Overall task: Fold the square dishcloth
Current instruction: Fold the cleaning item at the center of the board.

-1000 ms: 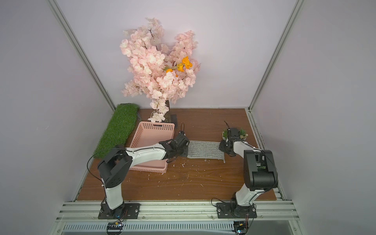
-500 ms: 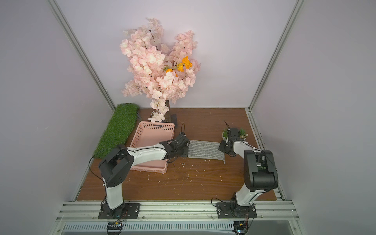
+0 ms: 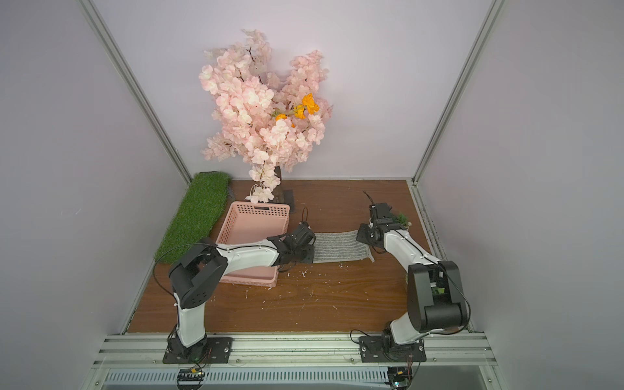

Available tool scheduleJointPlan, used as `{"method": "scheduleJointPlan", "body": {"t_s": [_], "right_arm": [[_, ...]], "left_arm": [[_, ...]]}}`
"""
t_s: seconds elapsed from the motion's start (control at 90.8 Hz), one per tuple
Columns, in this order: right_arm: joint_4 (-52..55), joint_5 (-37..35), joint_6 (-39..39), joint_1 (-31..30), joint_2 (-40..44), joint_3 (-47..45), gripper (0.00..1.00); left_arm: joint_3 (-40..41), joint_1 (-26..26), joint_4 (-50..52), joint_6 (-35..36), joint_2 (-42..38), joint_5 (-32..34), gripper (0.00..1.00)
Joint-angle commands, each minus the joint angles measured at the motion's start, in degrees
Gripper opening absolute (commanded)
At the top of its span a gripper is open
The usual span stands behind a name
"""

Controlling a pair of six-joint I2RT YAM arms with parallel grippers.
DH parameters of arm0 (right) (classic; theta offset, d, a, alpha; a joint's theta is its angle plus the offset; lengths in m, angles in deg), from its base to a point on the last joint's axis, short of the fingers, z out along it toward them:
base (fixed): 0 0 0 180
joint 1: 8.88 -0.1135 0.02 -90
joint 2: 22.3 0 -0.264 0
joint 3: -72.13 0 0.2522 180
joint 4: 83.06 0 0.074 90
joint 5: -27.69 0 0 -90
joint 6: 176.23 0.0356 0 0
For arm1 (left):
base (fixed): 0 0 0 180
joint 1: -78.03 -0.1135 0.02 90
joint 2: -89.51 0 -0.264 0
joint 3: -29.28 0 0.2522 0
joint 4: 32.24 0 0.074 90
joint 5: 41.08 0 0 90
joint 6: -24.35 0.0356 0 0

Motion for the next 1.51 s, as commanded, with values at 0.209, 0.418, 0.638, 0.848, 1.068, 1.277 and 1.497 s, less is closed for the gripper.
{"method": "scheduleJointPlan", "body": {"t_s": [0.209,0.418,0.638,0.848,1.068,1.277,1.497], "right_arm": [[2.4,-0.2,8.2,-8.3,1.1,3.4,0.0],[-0.3,1.6,13.1,-12.2,0.9,4.1,0.0],[-3.1,2.1,16.9,-15.2,0.6,3.8,0.0],[-5.7,2.2,19.3,-17.2,-1.1,2.9,0.0],[-7.9,2.4,20.4,-19.2,-4.8,3.1,0.0],[-9.3,2.2,20.9,-20.8,-8.4,3.7,0.0],[-10.9,3.2,21.1,-21.7,-11.2,4.4,0.0]], "left_arm": [[2.0,0.5,-3.0,-1.8,1.5,-2.4,0.14],[3.0,0.5,-5.1,-2.1,1.7,-3.0,0.1],[3.8,0.6,-8.3,-2.1,2.0,-4.1,0.09],[4.5,0.5,-10.9,-2.0,2.3,-5.4,0.08],[4.8,0.6,-12.1,-2.0,2.6,-6.1,0.08],[5.0,0.5,-12.8,-1.6,2.5,-6.2,0.08],[5.4,0.4,-14.0,-1.7,2.5,-6.6,0.08]]}}
